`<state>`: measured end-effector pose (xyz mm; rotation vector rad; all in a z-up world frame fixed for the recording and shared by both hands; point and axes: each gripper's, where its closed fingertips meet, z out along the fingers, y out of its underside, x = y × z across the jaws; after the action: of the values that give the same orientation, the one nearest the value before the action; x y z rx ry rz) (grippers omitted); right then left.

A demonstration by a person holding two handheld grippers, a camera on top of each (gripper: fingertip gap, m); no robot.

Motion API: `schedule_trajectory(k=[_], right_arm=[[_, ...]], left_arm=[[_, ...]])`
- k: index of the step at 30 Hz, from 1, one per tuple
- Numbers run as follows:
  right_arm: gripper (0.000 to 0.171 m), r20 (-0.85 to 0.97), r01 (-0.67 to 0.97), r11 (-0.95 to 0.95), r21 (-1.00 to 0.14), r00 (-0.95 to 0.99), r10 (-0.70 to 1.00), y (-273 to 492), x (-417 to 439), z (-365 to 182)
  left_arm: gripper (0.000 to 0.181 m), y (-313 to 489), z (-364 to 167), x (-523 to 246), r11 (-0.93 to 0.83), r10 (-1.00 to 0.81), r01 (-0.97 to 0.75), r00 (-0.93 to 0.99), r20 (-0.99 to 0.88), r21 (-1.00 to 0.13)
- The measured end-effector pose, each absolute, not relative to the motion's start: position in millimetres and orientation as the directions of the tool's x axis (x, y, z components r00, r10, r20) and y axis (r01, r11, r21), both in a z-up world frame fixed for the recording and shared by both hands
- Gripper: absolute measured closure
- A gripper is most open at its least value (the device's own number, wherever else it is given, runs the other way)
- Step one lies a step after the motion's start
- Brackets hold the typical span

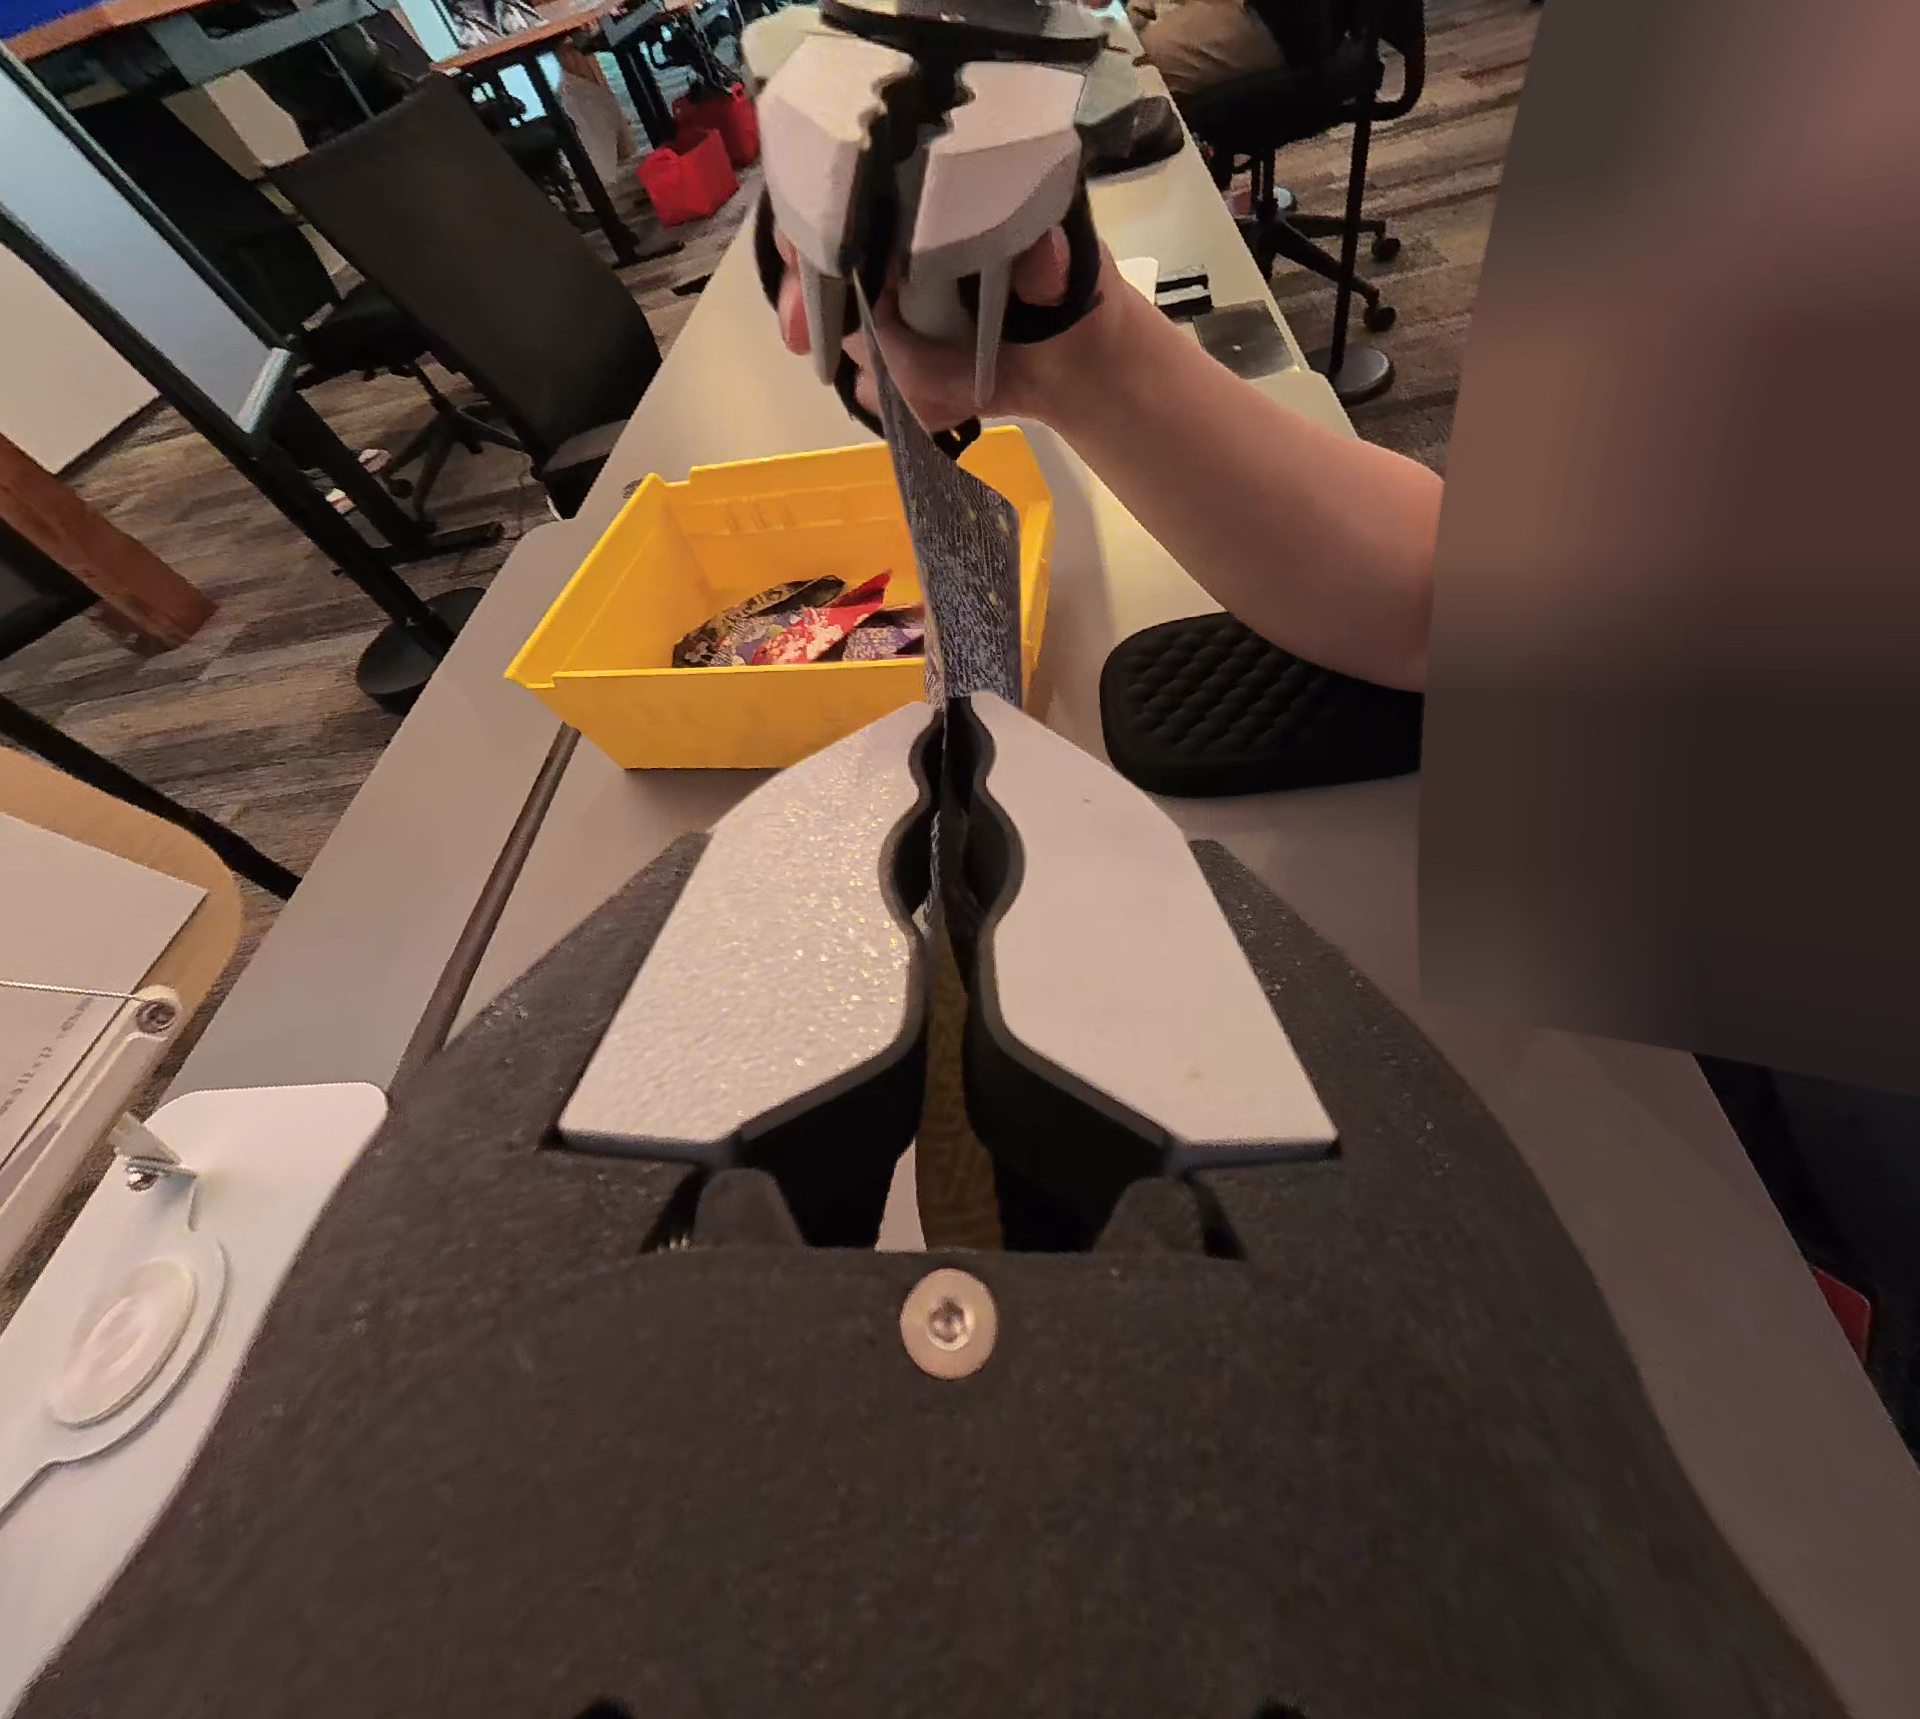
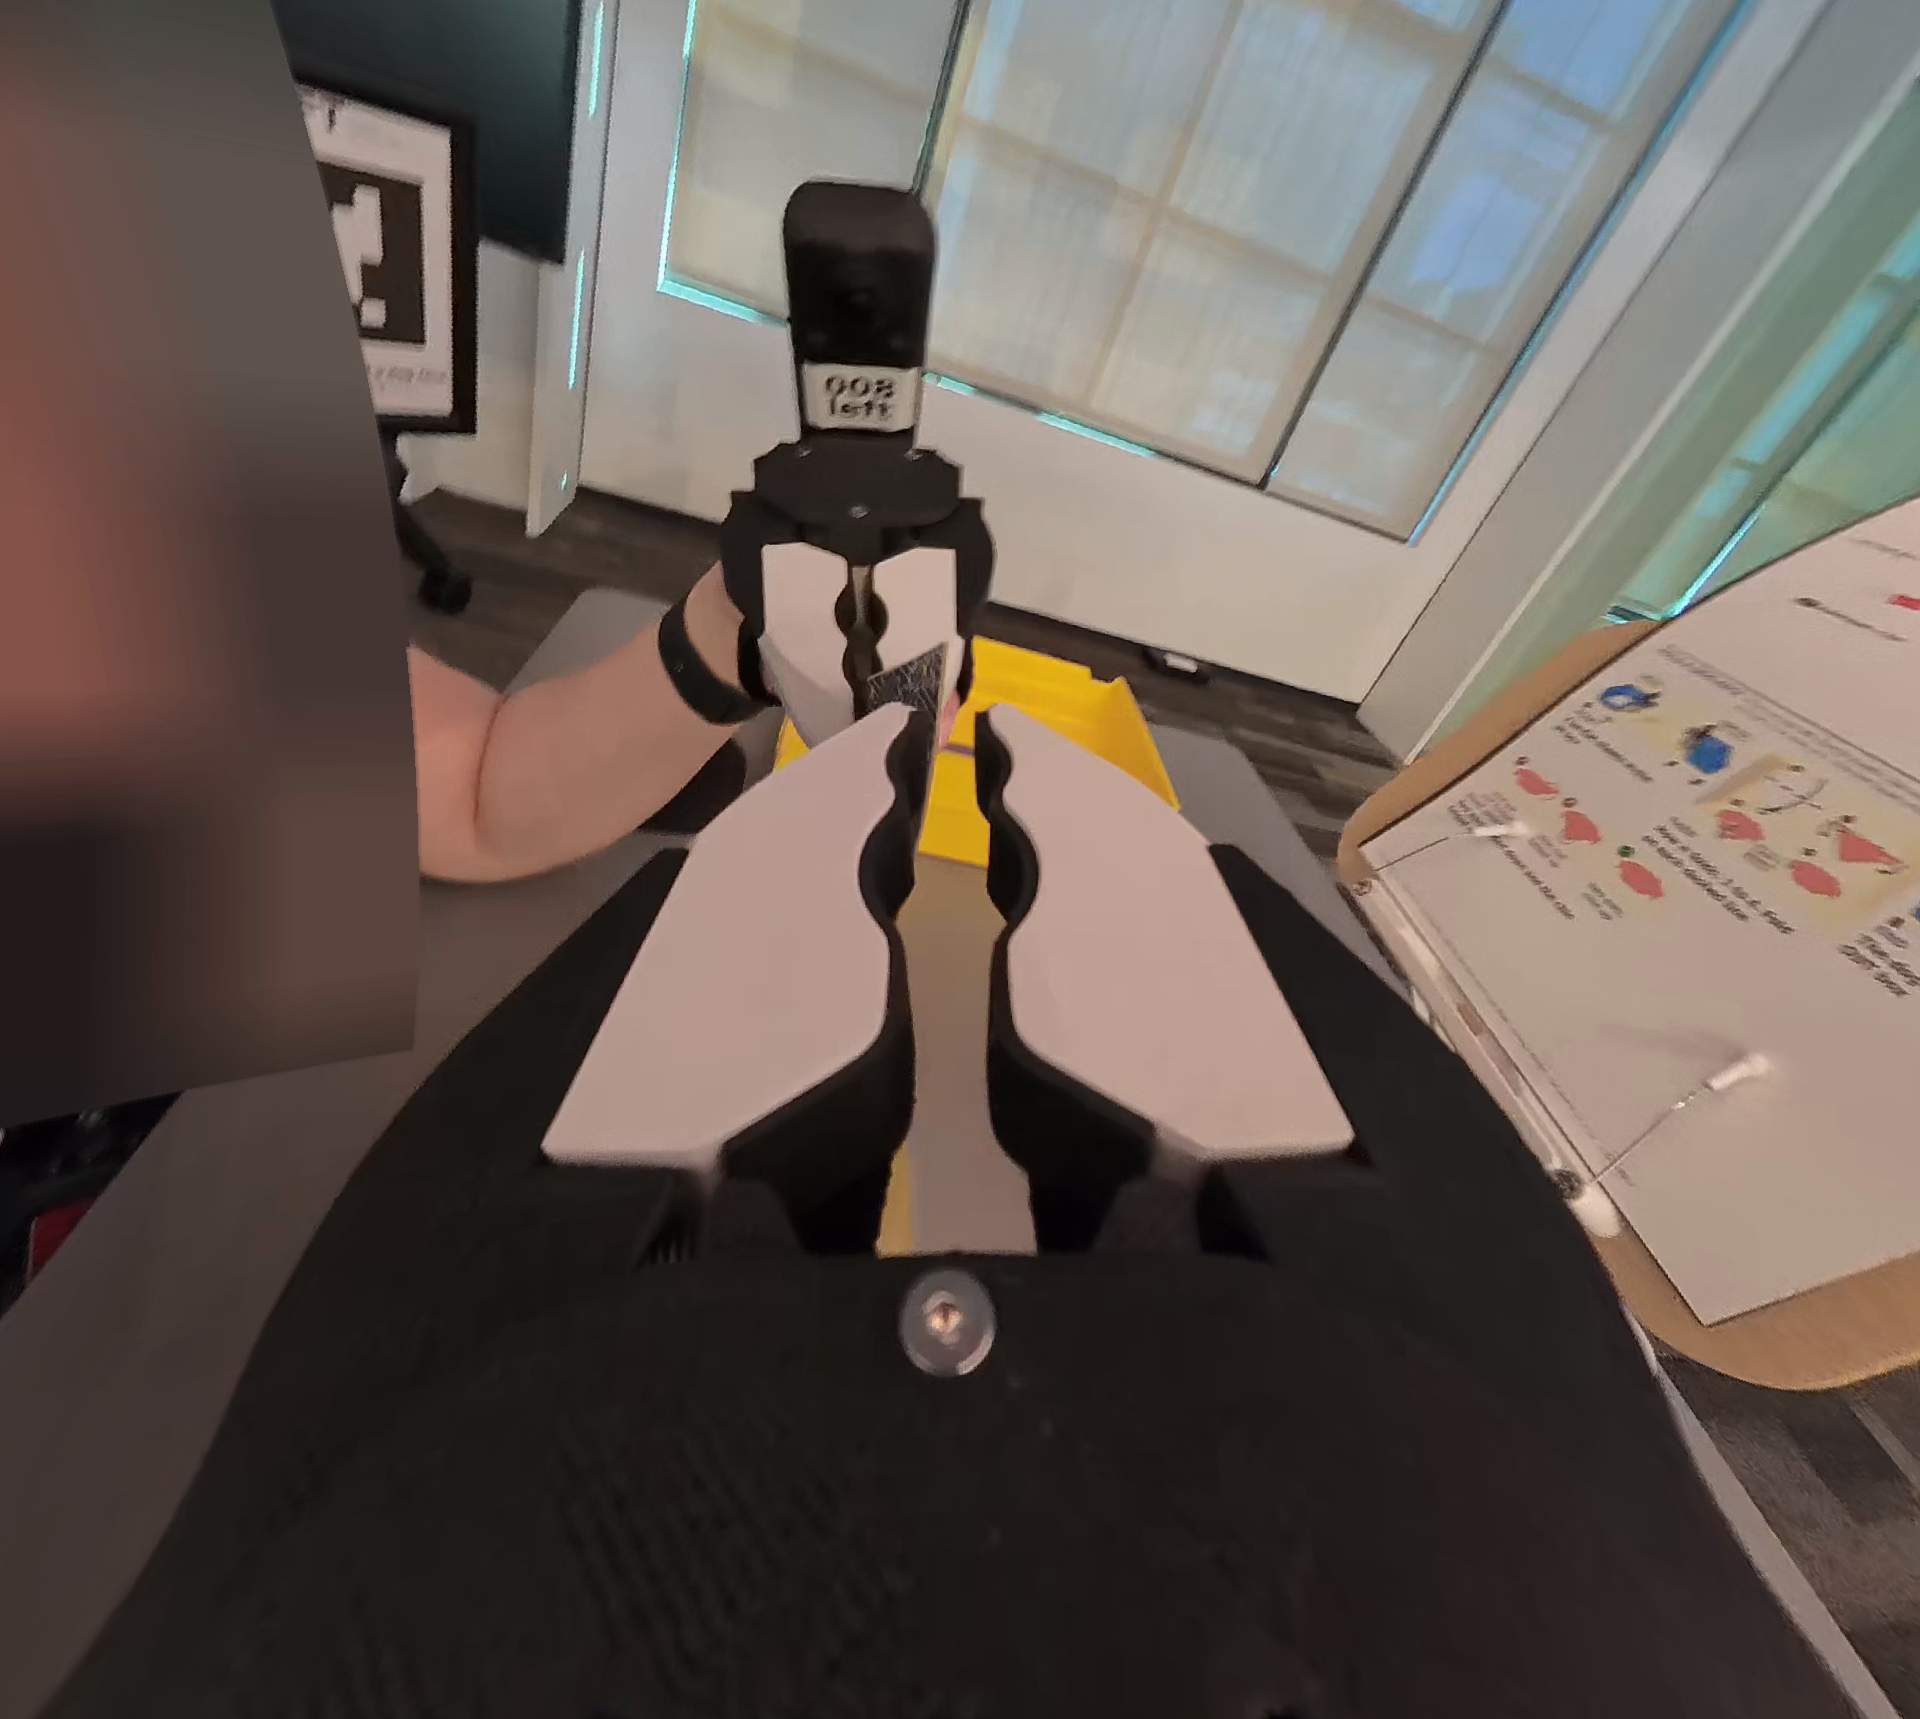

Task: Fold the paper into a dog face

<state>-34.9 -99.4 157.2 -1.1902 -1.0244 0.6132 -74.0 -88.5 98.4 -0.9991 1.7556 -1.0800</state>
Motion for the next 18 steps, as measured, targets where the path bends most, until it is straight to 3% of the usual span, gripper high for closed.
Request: schedule_trajectory(k=[10, 12, 15, 18], right_arm=[[0.159, 0.299, 0.204, 0.233, -0.951, 0.408, 0.863, -97.6, -45.4, 140.3], [0.169, 0.291, 0.212, 0.223, -0.951, 0.389, 0.874, -98.0, -48.1, 136.9], [0.171, 0.289, 0.218, 0.216, -0.952, 0.407, 0.867, -93.6, -48.5, 135.7], [0.170, 0.331, 0.253, 0.235, -0.938, 0.461, 0.824, -84.2, -46.5, 135.0]], left_arm=[[0.181, -93.2, 91.6, -73.6, 0.345, -0.894, -0.221, -0.372, -0.249, -0.912], [0.181, -93.8, 91.4, -73.9, 0.353, -0.892, -0.219, -0.374, -0.255, -0.910], [0.181, -84.9, 90.6, -72.6, 0.378, -0.899, -0.233, -0.324, -0.295, -0.896], [0.161, -65.4, 97.6, -73.6, 0.420, -0.904, -0.242, -0.193, -0.381, -0.875]])
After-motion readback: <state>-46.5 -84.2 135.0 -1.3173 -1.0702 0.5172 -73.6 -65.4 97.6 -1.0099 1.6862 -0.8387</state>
